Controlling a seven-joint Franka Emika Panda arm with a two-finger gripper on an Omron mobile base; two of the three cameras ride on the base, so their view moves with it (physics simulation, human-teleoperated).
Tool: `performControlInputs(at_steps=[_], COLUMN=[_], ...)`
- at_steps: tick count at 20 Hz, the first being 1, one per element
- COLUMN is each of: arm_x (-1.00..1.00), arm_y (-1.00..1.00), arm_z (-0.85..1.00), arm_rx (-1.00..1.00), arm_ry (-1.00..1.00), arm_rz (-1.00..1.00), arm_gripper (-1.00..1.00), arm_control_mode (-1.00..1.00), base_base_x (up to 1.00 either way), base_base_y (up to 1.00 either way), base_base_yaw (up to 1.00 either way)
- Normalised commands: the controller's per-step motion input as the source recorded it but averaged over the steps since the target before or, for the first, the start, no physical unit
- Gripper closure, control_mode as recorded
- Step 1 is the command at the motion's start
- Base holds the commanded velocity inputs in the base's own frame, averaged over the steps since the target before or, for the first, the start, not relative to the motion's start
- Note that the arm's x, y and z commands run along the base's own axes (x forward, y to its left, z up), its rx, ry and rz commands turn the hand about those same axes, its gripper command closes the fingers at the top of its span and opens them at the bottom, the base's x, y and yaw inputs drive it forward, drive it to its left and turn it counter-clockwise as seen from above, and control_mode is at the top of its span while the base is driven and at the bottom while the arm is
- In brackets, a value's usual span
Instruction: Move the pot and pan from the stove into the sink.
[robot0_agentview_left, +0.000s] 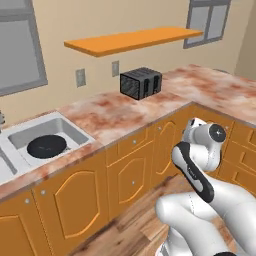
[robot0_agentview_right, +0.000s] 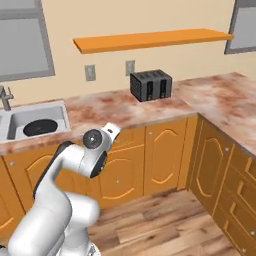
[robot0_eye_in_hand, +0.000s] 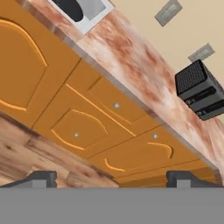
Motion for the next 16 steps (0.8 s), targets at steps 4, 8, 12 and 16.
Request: performControlInputs(at_steps=[4,8,12,16], arm_x=[0.00,0.00,0.00,0.00], arm_y=[0.00,0.00,0.00,0.00], arm_z=[0.00,0.00,0.00,0.00], arm_rx=[0.00,0.00,0.00,0.00], arm_ry=[0.00,0.00,0.00,0.00], arm_rz=[0.00,0.00,0.00,0.00], arm_gripper=[-1.00,-1.00,-1.00,-1.00], arm_control_mode=[1.00,1.00,1.00,1.00], base_base_x=[0.00,0.04,0.04,0.02], base_base_y=[0.00,0.00,0.00,0.00], base_base_yaw=[-0.42,-0.47,-0.47,-0.45])
